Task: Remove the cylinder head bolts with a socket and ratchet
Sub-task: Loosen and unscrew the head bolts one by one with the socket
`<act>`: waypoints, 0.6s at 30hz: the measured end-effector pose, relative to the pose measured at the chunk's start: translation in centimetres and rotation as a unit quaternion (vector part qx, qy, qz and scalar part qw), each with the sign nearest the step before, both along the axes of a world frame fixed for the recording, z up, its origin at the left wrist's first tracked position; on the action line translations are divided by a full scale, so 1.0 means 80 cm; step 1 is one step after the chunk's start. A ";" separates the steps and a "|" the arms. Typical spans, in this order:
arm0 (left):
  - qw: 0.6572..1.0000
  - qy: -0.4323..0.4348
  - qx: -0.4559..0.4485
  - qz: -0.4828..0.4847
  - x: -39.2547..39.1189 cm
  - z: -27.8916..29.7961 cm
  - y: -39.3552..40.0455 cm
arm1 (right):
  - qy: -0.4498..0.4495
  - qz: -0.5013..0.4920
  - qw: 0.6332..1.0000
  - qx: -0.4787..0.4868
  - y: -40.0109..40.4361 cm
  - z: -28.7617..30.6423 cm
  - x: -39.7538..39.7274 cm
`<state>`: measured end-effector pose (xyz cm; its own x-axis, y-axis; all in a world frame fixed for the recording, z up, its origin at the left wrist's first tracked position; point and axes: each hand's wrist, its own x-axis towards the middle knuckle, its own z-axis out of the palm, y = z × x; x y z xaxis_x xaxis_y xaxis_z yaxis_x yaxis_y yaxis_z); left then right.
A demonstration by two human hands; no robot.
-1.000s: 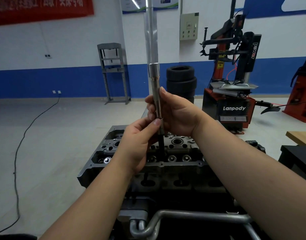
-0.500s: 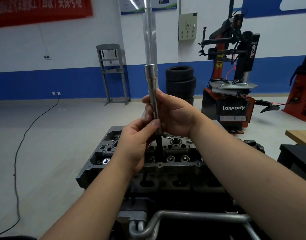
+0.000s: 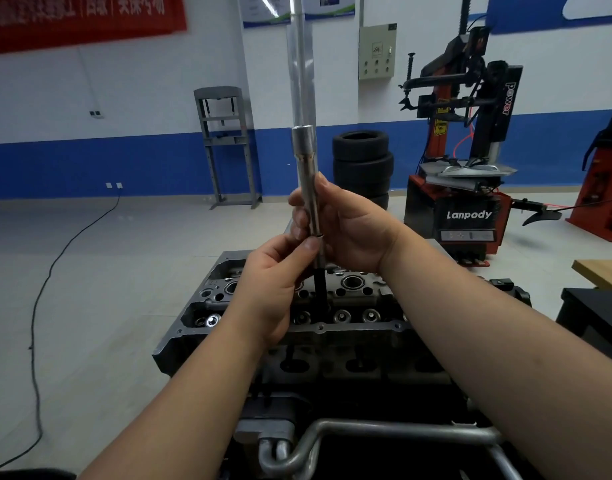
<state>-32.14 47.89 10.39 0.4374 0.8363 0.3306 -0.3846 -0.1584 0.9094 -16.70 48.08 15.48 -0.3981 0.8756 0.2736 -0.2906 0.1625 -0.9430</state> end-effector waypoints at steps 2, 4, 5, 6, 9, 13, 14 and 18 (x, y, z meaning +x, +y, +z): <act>1.000 0.008 0.007 0.016 0.002 0.000 0.000 | 0.001 0.009 1.000 0.018 0.000 0.000 -0.001; 1.000 0.007 0.007 0.015 0.002 -0.002 0.002 | 0.004 0.010 1.000 0.027 0.001 -0.001 -0.001; 1.000 0.005 0.005 0.007 0.001 -0.002 0.002 | 0.007 0.008 1.000 0.027 0.001 -0.001 -0.001; 1.000 0.003 0.004 -0.003 0.001 -0.001 0.003 | 0.007 0.003 1.000 0.023 0.001 -0.001 -0.001; 0.999 -0.011 -0.017 -0.033 -0.004 0.000 0.004 | -0.006 -0.013 1.000 0.002 -0.001 0.001 0.001; 1.000 -0.004 -0.009 -0.026 -0.002 0.000 0.002 | -0.001 -0.015 1.000 -0.008 -0.002 0.000 0.001; 1.000 -0.004 -0.003 -0.017 0.000 -0.001 0.002 | -0.001 -0.016 1.000 -0.002 -0.002 0.000 0.001; 1.000 -0.001 0.011 0.003 0.003 -0.004 0.004 | 0.017 0.005 1.000 0.020 0.000 -0.002 -0.001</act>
